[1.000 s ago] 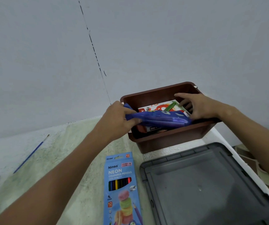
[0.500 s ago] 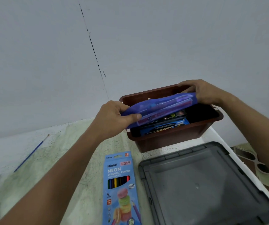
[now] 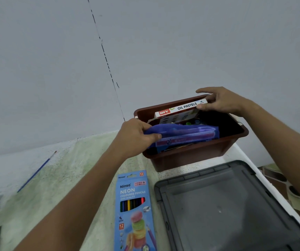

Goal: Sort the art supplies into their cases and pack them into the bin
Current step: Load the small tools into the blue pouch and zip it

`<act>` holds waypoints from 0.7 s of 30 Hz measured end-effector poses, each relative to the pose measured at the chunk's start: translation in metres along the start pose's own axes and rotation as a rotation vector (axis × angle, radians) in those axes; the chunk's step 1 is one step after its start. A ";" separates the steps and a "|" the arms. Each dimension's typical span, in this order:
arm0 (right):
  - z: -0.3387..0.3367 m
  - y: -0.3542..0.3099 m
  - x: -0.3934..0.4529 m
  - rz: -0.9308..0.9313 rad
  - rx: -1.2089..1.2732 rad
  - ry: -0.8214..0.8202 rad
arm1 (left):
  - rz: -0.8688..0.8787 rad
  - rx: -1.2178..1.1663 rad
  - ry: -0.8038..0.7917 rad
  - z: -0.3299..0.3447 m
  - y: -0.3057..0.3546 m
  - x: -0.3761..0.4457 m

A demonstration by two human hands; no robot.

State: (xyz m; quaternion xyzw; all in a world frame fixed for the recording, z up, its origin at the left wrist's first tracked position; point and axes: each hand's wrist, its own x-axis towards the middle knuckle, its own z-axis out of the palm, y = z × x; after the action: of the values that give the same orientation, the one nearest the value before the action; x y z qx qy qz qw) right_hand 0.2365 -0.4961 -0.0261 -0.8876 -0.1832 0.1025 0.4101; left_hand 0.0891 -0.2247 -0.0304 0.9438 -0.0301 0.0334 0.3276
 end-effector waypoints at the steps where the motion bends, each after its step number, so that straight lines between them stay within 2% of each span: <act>1: 0.000 0.000 -0.001 -0.003 0.011 -0.003 | -0.006 0.009 0.017 0.004 0.002 0.003; 4: -0.001 0.003 -0.003 -0.013 0.015 -0.008 | -0.002 0.045 0.036 0.019 0.008 0.012; 7: 0.000 0.004 -0.005 -0.009 0.030 -0.001 | 0.018 0.130 -0.081 0.032 0.008 0.019; 9: 0.002 0.007 -0.006 -0.006 0.048 0.018 | 0.010 0.168 -0.094 0.036 0.005 0.021; 14: 0.006 0.003 -0.018 -0.032 0.055 -0.005 | -0.032 0.179 0.087 0.032 0.000 0.026; 17: 0.007 0.005 -0.024 -0.011 -0.028 -0.033 | -0.011 0.155 0.219 0.029 -0.001 0.028; 19: 0.011 0.011 -0.025 0.018 -0.134 -0.082 | 0.038 0.234 0.172 0.029 -0.003 0.034; 21: 0.020 0.017 -0.025 0.054 -0.250 -0.139 | 0.019 0.368 -0.020 0.032 -0.007 0.041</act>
State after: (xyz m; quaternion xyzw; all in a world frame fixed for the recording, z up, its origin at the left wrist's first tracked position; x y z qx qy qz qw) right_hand 0.2110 -0.5026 -0.0511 -0.9271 -0.1984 0.1510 0.2797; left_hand 0.1322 -0.2403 -0.0558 0.9877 -0.0357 0.0320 0.1489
